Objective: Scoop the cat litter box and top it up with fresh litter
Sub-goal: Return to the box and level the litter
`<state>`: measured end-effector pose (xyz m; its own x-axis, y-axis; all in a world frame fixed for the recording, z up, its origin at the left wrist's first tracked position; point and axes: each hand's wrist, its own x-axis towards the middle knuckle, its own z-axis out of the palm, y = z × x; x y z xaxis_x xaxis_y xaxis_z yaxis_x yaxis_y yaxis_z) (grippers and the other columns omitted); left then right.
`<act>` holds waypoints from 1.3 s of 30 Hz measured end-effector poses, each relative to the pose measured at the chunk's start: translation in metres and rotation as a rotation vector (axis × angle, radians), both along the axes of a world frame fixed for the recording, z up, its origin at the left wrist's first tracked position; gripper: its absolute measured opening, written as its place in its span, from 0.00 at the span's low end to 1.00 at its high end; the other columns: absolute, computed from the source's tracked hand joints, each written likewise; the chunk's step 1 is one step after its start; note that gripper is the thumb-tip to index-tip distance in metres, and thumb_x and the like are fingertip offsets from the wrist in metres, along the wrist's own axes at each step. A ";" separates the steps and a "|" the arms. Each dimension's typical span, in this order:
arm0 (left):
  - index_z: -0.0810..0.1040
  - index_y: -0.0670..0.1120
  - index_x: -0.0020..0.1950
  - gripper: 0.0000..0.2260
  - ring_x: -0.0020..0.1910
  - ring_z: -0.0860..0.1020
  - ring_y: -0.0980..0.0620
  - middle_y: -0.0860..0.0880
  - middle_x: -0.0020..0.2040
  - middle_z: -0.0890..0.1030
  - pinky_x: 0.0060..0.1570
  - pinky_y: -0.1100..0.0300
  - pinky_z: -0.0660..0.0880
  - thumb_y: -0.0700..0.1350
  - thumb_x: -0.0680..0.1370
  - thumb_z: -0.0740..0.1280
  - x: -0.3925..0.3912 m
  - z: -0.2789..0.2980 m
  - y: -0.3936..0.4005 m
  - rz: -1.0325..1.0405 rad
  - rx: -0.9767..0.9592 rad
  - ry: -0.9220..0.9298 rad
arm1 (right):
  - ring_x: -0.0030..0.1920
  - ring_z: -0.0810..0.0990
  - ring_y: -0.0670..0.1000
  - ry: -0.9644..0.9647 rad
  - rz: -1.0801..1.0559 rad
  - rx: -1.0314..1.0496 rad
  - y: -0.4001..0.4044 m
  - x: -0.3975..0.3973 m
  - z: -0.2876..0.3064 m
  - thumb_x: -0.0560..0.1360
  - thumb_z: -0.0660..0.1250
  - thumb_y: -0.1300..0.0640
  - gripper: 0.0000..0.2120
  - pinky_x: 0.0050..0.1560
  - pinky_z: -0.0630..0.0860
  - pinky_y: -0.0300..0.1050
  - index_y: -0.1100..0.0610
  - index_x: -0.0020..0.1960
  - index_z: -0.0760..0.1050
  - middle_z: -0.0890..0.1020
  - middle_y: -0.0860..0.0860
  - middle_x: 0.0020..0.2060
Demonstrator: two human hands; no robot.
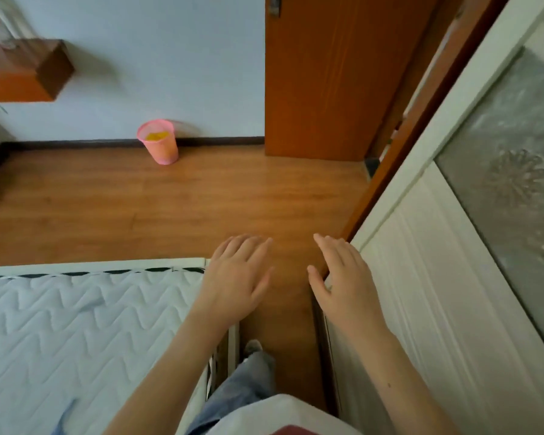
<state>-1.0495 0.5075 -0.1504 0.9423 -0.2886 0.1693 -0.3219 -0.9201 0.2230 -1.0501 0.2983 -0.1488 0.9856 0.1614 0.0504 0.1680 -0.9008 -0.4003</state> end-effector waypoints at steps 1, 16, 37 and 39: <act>0.74 0.46 0.69 0.22 0.64 0.74 0.44 0.48 0.64 0.78 0.64 0.49 0.69 0.53 0.80 0.55 0.019 0.002 0.012 0.009 0.001 -0.003 | 0.75 0.58 0.50 0.009 0.010 -0.003 0.010 0.022 0.001 0.80 0.56 0.42 0.26 0.73 0.58 0.48 0.45 0.76 0.57 0.64 0.46 0.74; 0.73 0.47 0.69 0.22 0.65 0.74 0.45 0.48 0.64 0.78 0.64 0.49 0.71 0.55 0.80 0.55 0.261 0.004 0.130 0.254 0.000 0.029 | 0.75 0.58 0.50 0.032 0.274 -0.059 0.134 0.333 0.013 0.80 0.56 0.44 0.26 0.73 0.59 0.51 0.47 0.75 0.58 0.65 0.47 0.73; 0.74 0.48 0.69 0.21 0.66 0.74 0.46 0.49 0.65 0.78 0.65 0.48 0.72 0.56 0.80 0.55 0.469 0.015 0.294 1.083 -0.031 0.013 | 0.73 0.62 0.50 -0.023 1.075 -0.041 0.406 0.669 0.015 0.80 0.58 0.45 0.24 0.70 0.66 0.49 0.49 0.74 0.63 0.69 0.48 0.71; 0.74 0.48 0.70 0.22 0.66 0.73 0.47 0.50 0.65 0.77 0.66 0.48 0.71 0.56 0.80 0.55 0.477 0.006 0.325 1.147 -0.046 0.009 | 0.73 0.62 0.50 0.000 1.133 -0.027 0.449 0.680 0.008 0.80 0.58 0.46 0.24 0.70 0.66 0.48 0.50 0.74 0.63 0.69 0.49 0.71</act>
<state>-0.5723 0.8328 -0.1440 0.6480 0.7468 0.1496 0.7023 -0.6619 0.2620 -0.3700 0.7474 -0.1409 0.2711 0.9620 0.0338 0.8925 -0.2381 -0.3832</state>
